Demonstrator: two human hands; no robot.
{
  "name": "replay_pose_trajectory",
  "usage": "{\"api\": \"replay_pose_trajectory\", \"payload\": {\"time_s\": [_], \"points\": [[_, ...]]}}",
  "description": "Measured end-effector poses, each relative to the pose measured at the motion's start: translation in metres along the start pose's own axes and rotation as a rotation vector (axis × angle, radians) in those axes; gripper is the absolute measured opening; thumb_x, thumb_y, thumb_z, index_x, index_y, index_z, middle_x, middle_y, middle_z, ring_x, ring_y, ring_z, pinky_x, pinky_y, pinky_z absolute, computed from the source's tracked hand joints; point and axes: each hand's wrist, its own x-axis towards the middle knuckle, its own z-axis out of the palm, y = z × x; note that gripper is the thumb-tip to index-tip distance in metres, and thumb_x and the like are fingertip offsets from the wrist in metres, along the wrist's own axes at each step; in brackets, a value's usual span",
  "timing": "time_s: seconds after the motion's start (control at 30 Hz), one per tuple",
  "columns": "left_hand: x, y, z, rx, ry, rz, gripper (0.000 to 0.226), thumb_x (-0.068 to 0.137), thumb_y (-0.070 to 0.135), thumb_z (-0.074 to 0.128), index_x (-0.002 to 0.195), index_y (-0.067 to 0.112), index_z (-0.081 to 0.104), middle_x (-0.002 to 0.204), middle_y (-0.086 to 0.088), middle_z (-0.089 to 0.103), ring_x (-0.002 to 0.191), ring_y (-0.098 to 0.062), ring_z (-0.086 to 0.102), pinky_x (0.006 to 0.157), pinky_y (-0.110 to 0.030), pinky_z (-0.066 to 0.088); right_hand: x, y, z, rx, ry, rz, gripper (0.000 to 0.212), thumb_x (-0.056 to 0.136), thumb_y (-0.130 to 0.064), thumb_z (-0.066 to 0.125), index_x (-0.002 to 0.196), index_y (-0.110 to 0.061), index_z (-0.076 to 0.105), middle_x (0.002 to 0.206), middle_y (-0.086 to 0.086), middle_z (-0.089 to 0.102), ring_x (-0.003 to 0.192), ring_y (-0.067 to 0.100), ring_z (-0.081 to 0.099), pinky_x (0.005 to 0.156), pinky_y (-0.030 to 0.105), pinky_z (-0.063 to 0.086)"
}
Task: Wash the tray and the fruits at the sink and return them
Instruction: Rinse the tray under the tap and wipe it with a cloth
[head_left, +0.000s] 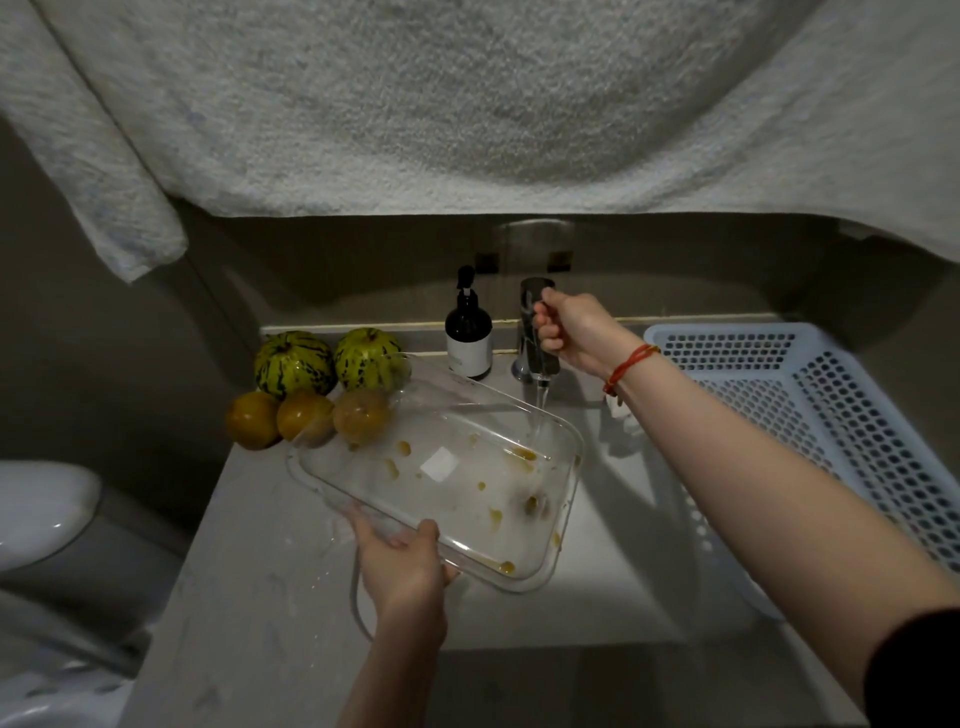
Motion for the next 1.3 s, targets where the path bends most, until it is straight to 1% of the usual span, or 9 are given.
{"api": "replay_pose_trajectory", "payload": {"time_s": [0.2, 0.37, 0.5, 0.6, 0.83, 0.93, 1.0, 1.13, 1.3], "points": [[-0.001, -0.005, 0.003, -0.005, -0.014, -0.001, 0.087, 0.088, -0.006, 0.053, 0.150, 0.037, 0.010, 0.103, -0.010, 0.056, 0.072, -0.019, 0.056, 0.058, -0.035, 0.053, -0.006, -0.003, 0.002, 0.004, -0.009, -0.010, 0.037, 0.103, -0.023, 0.033, 0.070, -0.009, 0.043, 0.061, 0.000, 0.036, 0.041, 0.004, 0.030, 0.033, 0.013, 0.021], [-0.002, -0.010, 0.006, 0.033, -0.011, 0.023, 0.088, 0.087, -0.006, 0.054, 0.150, 0.038, 0.009, 0.123, -0.025, 0.054, 0.076, -0.021, 0.059, 0.054, -0.033, 0.052, -0.011, -0.002, 0.001, -0.085, -0.023, -0.043, 0.040, 0.103, -0.030, 0.032, 0.071, -0.010, 0.045, 0.061, 0.001, 0.036, 0.043, 0.006, 0.030, 0.037, 0.014, 0.021], [-0.006, -0.016, 0.013, 0.136, -0.013, 0.130, 0.088, 0.085, -0.005, 0.056, 0.151, 0.032, 0.010, 0.112, -0.008, 0.057, 0.096, -0.029, 0.057, 0.085, -0.054, 0.052, -0.022, 0.006, -0.013, -0.410, 0.048, -0.133, 0.052, 0.102, -0.040, 0.027, 0.066, -0.009, 0.050, 0.057, 0.004, 0.044, 0.047, 0.012, 0.037, 0.044, 0.020, 0.030], [-0.006, -0.023, 0.019, 0.161, -0.019, 0.135, 0.088, 0.085, -0.003, 0.058, 0.151, 0.032, 0.010, 0.106, -0.002, 0.052, 0.092, -0.026, 0.056, 0.081, -0.049, 0.055, -0.033, 0.043, -0.034, -0.520, 0.166, -0.185, 0.049, 0.102, -0.037, 0.031, 0.066, -0.011, 0.053, 0.060, 0.004, 0.052, 0.053, 0.014, 0.047, 0.053, 0.023, 0.041], [-0.004, -0.049, 0.034, 0.159, -0.111, 0.075, 0.083, 0.088, -0.003, 0.054, 0.151, 0.030, 0.009, 0.110, -0.009, 0.049, 0.097, -0.031, 0.056, 0.077, -0.046, 0.056, -0.058, 0.142, -0.081, -0.791, 0.447, -0.235, 0.041, 0.092, -0.004, 0.044, 0.054, -0.017, 0.041, 0.055, -0.002, 0.042, 0.055, 0.013, 0.041, 0.053, 0.027, 0.027], [-0.002, -0.059, 0.036, 0.171, -0.157, 0.055, 0.078, 0.089, -0.002, 0.051, 0.150, 0.032, 0.015, 0.112, -0.009, 0.052, 0.091, -0.027, 0.057, 0.060, -0.032, 0.055, -0.060, 0.155, -0.094, -0.841, 0.426, -0.150, 0.016, 0.092, -0.002, 0.048, 0.093, -0.001, 0.064, 0.093, 0.016, 0.061, 0.091, 0.029, 0.057, 0.074, 0.029, 0.038], [0.002, -0.063, 0.035, 0.155, -0.214, 0.027, 0.073, 0.090, 0.000, 0.052, 0.148, 0.033, 0.021, 0.113, -0.005, 0.054, 0.090, -0.024, 0.057, 0.049, -0.025, 0.053, -0.060, 0.154, -0.101, -0.864, 0.408, -0.130, 0.032, 0.092, -0.001, 0.048, 0.123, 0.003, 0.054, 0.125, 0.020, 0.055, 0.118, 0.032, 0.050, 0.097, 0.030, 0.037], [0.010, -0.064, 0.033, 0.187, -0.340, 0.033, 0.067, 0.090, 0.003, 0.057, 0.142, 0.033, 0.029, 0.098, 0.003, 0.058, 0.086, -0.014, 0.060, 0.046, -0.018, 0.052, -0.058, 0.149, -0.110, -0.965, 0.330, -0.160, 0.044, 0.091, 0.001, 0.049, 0.134, 0.003, 0.043, 0.140, 0.019, 0.044, 0.132, 0.031, 0.039, 0.107, 0.030, 0.029], [0.016, -0.063, 0.032, 0.201, -0.368, -0.014, 0.068, 0.091, 0.001, 0.054, 0.145, 0.033, 0.028, 0.099, -0.008, 0.058, 0.084, -0.021, 0.060, 0.053, -0.031, 0.055, -0.041, 0.145, -0.116, -1.054, 0.256, -0.028, 0.046, 0.092, -0.003, 0.049, 0.137, 0.002, 0.038, 0.139, 0.021, 0.045, 0.128, 0.033, 0.042, 0.102, 0.031, 0.034]]}}
